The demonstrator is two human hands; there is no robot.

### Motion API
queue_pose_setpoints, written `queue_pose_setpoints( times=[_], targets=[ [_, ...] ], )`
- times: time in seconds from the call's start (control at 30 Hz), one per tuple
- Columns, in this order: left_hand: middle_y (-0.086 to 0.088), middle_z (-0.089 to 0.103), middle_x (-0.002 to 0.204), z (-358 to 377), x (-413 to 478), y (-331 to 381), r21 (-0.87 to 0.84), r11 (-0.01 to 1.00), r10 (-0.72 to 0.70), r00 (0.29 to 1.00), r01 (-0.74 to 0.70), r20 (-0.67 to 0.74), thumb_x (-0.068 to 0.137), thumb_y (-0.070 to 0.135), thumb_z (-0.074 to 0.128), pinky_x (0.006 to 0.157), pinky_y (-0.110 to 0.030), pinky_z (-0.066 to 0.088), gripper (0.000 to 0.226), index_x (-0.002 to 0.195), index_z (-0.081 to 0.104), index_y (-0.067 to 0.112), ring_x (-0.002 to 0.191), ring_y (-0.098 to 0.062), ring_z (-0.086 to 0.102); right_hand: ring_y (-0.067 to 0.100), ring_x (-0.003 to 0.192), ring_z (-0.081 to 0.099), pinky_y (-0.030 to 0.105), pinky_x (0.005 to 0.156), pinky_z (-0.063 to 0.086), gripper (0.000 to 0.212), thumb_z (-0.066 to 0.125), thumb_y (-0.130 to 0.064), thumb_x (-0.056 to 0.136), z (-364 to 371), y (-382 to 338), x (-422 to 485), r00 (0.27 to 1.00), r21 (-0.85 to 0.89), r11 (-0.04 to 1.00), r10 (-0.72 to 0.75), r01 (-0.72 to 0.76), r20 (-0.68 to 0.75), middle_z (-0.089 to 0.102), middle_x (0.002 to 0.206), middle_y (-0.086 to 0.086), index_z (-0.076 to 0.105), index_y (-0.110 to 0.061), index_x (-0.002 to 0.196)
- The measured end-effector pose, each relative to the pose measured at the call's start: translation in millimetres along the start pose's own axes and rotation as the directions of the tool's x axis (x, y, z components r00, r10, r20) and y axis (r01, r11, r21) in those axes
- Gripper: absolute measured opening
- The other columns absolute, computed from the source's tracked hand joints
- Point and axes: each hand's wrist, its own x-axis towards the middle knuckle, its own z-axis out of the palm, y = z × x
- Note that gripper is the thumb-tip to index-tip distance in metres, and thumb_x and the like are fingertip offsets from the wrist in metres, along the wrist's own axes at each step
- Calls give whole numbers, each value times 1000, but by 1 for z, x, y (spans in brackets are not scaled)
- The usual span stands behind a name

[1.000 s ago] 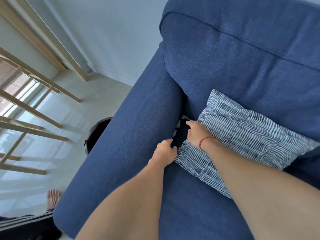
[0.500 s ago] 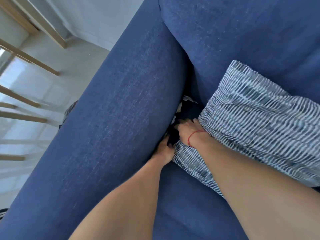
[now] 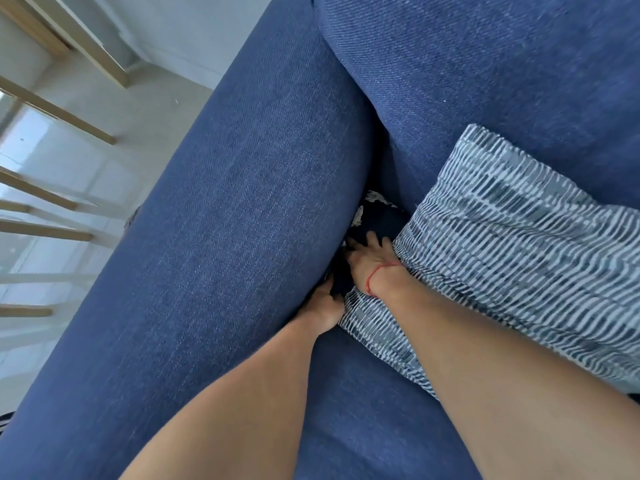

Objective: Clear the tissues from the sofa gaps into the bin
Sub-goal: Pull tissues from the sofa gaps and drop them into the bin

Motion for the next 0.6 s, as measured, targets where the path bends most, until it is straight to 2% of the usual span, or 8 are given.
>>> queue_pose_setpoints(
  times=[0.1,0.2,0.33,0.4,0.47,0.5,0.53,0.6],
  targets=[
    [1,15,162,0,-3,0,30,1000,-4,1000,4,-2,103,24,33,119,-29,13,58,155,9,29,149,-20,17,31,136,26,47,110,26,62,46,-8,89,4,1,-1,998,43,999,-3,6,-60,31,154,-3,32,-21,147],
    [-2,15,162,1,-7,-2,47,998,39,999,-38,-16,103,21,31,120,-29,11,56,155,10,24,149,-21,16,29,131,35,43,107,32,54,48,-6,88,7,2,-9,988,154,988,12,11,-153,45,145,1,43,-19,141],
    [-1,20,161,3,-23,-1,82,993,93,991,-85,-97,102,17,33,121,-28,9,53,154,21,18,149,-18,18,33,114,57,36,95,46,32,50,-12,94,-1,2,-34,945,405,914,153,-24,-290,65,119,15,64,-16,122],
    [-9,40,152,1,-39,0,115,983,167,966,-146,-196,99,14,41,120,-28,21,47,146,39,12,142,-22,35,35,103,65,35,87,52,23,54,-17,93,-9,1,-49,910,557,830,243,-16,-336,69,110,14,70,-16,109],
    [-15,63,128,-2,-56,5,147,961,270,914,-236,-301,95,9,49,109,-31,41,37,130,59,6,123,-28,57,33,97,67,35,82,54,15,58,-19,92,-21,0,-64,878,662,749,301,24,-373,72,103,11,70,-15,100],
    [-14,69,119,-6,-67,10,139,953,302,891,-270,-339,94,6,50,102,-31,47,33,123,65,5,113,-28,63,32,96,67,36,82,55,12,59,-19,91,-27,0,-71,864,697,716,326,40,-384,72,102,10,68,-16,98],
    [-12,71,116,-10,-80,17,136,946,323,868,-294,-378,93,4,50,98,-28,50,31,118,69,6,108,-26,66,32,96,66,37,83,55,12,60,-17,90,-34,1,-78,850,725,687,350,54,-394,72,103,9,66,-17,101],
    [-8,72,114,-22,-101,30,155,941,339,822,-301,-457,94,5,48,94,-26,51,33,117,71,12,104,-26,67,32,104,64,37,89,53,26,60,-13,89,-48,1,-93,827,763,642,391,69,-404,71,110,10,63,-18,115]
  ],
)
